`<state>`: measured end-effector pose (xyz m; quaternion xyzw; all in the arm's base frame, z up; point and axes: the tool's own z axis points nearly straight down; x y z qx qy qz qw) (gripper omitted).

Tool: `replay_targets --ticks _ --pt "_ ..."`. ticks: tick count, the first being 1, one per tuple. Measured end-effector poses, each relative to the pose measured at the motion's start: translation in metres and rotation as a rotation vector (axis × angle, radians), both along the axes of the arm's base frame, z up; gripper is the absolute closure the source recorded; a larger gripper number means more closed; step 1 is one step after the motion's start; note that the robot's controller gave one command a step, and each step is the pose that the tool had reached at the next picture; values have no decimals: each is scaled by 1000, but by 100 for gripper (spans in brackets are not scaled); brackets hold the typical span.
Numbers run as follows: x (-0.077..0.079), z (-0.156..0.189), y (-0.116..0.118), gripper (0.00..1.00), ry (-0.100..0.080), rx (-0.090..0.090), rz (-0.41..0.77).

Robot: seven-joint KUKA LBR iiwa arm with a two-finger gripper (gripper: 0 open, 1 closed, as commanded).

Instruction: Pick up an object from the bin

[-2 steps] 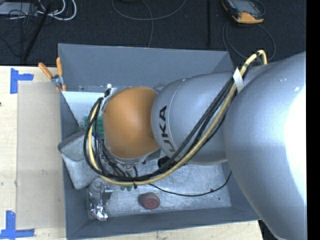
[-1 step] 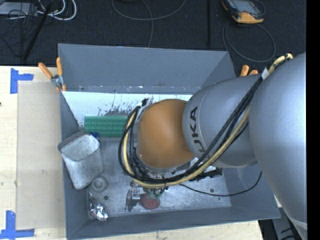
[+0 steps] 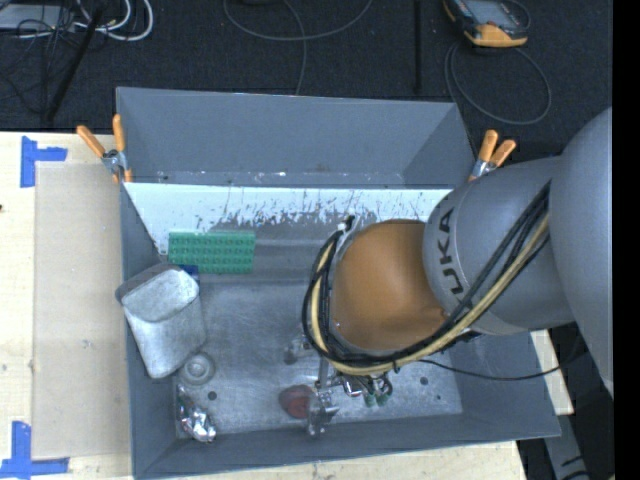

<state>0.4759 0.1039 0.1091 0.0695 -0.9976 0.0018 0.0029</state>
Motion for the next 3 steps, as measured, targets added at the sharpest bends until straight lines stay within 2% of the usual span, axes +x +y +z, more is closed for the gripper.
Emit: replay_targets --ticks 1,2,3 --pt "12 -38 -6 0 -11 6 88" --pt "13 -36 -6 100 -13 7 84" --pt "10 108 -15 100 -12 5 7"
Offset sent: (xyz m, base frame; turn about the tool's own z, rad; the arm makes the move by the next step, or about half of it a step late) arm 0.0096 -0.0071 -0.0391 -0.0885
